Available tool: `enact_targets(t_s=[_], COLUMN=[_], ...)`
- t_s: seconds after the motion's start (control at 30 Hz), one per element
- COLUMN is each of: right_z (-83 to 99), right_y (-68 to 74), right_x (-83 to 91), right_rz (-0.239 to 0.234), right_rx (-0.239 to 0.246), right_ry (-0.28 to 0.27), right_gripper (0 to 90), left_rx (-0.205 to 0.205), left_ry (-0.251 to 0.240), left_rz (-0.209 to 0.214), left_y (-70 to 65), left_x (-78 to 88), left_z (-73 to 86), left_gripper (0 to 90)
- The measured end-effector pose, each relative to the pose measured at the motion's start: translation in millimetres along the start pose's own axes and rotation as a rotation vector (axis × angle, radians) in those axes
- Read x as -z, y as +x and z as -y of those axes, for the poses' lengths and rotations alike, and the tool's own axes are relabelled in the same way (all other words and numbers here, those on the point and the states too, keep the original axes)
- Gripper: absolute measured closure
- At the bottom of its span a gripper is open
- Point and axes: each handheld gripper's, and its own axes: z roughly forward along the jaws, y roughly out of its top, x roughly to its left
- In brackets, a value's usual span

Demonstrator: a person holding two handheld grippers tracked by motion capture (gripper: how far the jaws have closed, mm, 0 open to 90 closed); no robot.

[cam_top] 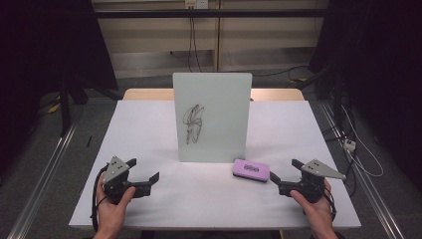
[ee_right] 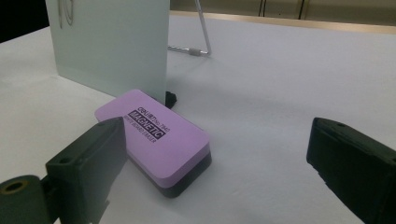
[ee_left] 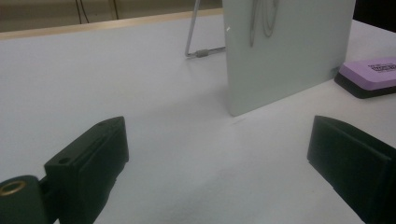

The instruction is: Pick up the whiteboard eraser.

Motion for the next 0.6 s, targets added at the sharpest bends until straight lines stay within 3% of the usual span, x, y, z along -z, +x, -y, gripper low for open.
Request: enact_targets(t_s=[0.4, 0.47, 0.6], right_z=[-0.7, -1.1, -1.8], right_y=[0.3, -0.1, -1.7], right_x=[-0.5, -0.1, 0.1], right_rz=[-0.024, -0.003, -0.016], right_rx=[-0.010, 0.006, 0.007], right_ry=[0.040, 0.072, 0.117], right_gripper=[9.1, 9.0, 5.8], left_rx=[-0.002, -0.005, -0.003], left_ry=[0.026, 0.029, 0.031], left_rz=[-0.012, -0.019, -0.024], left_y=[1.6, 1.4, 1.7], left_x=[-4.4, -5.1, -6.1], left_z=[1.3, 1.1, 1.0], left_gripper=[5.3, 5.3, 5.3])
